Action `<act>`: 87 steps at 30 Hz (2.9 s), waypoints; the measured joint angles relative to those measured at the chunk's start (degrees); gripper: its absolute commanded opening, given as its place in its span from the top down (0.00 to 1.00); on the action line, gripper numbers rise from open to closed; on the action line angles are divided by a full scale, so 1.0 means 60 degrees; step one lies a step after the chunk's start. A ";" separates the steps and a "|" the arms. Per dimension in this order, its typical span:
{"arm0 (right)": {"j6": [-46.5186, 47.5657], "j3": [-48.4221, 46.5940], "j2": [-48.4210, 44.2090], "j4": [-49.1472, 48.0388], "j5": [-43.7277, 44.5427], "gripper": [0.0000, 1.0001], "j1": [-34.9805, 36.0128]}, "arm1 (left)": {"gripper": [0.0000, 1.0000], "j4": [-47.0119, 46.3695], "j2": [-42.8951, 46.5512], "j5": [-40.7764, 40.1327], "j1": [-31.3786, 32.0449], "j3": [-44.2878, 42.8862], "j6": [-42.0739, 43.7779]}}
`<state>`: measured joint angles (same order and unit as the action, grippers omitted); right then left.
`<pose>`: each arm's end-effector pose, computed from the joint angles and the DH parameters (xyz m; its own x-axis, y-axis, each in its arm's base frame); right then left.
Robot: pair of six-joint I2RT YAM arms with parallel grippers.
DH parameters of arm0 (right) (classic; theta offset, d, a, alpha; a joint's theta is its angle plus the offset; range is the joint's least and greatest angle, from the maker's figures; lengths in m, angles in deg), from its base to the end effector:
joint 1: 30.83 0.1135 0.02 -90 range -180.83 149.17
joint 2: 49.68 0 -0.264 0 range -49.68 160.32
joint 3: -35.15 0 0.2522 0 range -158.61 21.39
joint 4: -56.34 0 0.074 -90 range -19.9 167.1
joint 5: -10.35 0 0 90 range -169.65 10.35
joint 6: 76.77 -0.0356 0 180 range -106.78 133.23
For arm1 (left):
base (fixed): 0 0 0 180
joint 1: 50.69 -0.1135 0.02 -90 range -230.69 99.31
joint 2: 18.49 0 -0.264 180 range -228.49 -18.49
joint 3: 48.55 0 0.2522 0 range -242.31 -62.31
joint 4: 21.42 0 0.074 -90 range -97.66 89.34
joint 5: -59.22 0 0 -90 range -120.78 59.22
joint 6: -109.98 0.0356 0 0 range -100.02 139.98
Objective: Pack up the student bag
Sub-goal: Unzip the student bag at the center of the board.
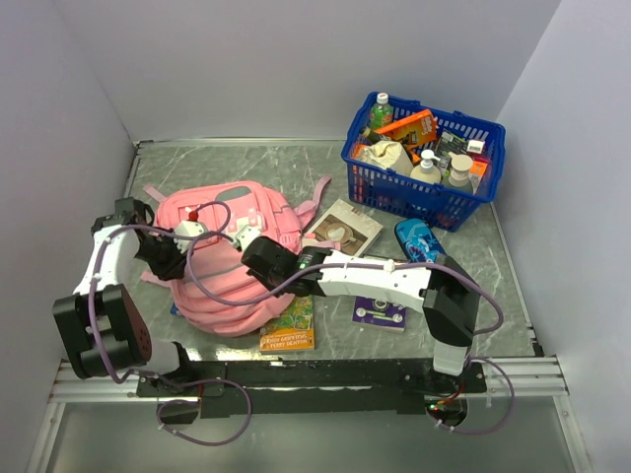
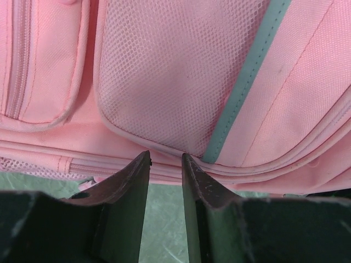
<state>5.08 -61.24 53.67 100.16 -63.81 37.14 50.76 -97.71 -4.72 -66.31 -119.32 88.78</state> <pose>0.1589 0.3669 0.2559 -0.4049 -0.6371 -0.6559 -0.7775 0.6174 -0.1197 0.2328 0.0488 0.2312 -0.5049 0.7285 -0.4630 0.8234 0.5675 -0.0050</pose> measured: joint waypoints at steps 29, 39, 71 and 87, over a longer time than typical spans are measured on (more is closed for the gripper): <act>0.0186 -0.1155 0.0900 -0.1887 -0.0404 1.00 -0.2994 | 0.55 0.1166 -0.0681 0.1475 -0.0251 -0.1537 0.0477; 0.0007 -0.0721 0.1060 -0.2302 -0.0484 1.00 -0.3020 | 0.54 -0.1180 0.0616 0.1464 0.1552 -0.0113 0.0721; -0.0747 0.0033 0.0922 -0.3093 -0.2543 1.00 -0.3639 | 0.92 -0.2208 0.0965 0.1909 0.1060 0.1741 0.5595; -0.1042 0.1585 -0.0233 -0.3942 -0.2004 1.00 -0.3512 | 0.99 -0.3166 0.0663 0.3129 0.1388 0.1005 0.1027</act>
<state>-1.17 -51.74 52.27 76.52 -75.83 16.07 31.76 -93.74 14.06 -57.98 -113.29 94.94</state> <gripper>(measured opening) 0.021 0.053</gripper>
